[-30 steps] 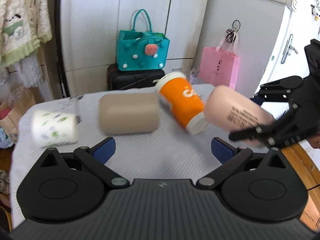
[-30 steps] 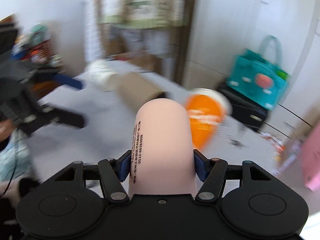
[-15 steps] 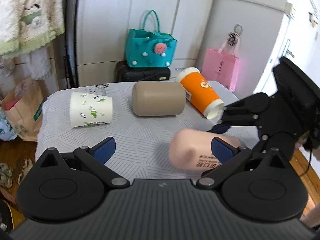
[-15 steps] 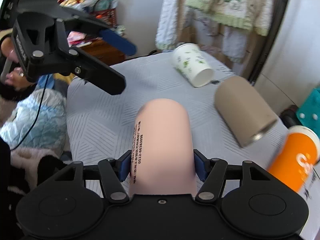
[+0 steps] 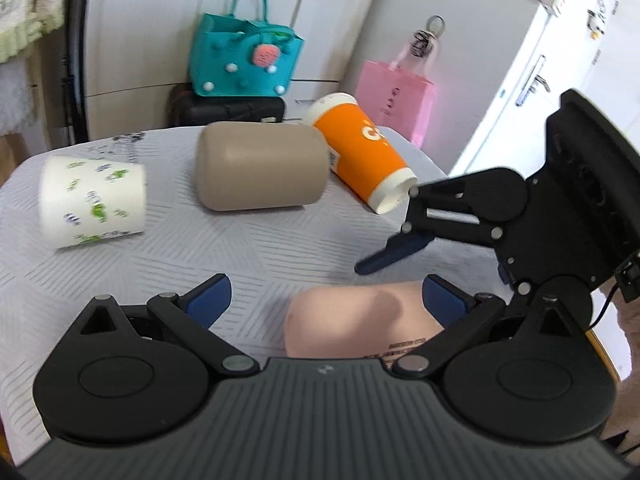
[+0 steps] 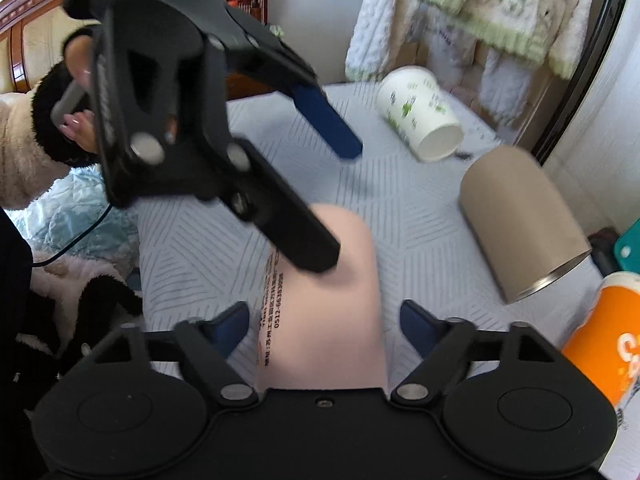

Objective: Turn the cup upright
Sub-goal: 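Lift the pink tumbler with the right gripper and rotate it lid-up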

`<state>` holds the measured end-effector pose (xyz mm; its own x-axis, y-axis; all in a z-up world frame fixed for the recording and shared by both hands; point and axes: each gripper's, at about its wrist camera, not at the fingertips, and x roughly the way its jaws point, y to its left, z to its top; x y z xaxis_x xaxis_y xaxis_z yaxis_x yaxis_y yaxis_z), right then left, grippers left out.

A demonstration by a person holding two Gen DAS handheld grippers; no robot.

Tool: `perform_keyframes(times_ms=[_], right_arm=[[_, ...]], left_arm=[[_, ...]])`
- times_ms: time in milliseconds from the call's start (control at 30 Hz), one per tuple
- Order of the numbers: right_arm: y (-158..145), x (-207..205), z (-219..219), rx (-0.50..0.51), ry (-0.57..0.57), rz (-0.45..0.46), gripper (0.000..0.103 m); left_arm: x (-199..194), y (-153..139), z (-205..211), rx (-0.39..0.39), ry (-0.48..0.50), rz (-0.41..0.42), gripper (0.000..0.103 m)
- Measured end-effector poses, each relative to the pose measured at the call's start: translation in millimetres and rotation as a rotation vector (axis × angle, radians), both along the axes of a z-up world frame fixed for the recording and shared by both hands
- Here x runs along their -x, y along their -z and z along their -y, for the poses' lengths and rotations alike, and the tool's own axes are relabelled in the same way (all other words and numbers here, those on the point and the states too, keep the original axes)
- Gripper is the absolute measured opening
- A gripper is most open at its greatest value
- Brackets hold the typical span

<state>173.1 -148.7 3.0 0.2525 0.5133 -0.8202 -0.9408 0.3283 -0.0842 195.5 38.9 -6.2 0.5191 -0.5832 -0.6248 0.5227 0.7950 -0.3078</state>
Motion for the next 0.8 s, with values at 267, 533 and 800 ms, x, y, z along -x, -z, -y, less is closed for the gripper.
perform_keyframes(times_ms=[267, 533, 800], right_arm=[[-16.2, 19.3, 22.3, 0.001, 0.049, 0.103, 0.091], [-38.8, 46.7, 54.1, -0.14, 0.194, 0.131, 0.091], [-46.3, 64.5, 88.5, -0.395, 0.386, -0.249, 0.088]], left_arm=[[-3.3, -9.4, 16.0, -0.068, 0.122, 0.045, 0.103], [6.9, -24.1, 37.7, -0.281, 0.279, 0.142, 0.103], [-4.3, -35.2, 44.6, -0.216, 0.4, 0.023, 0.1]])
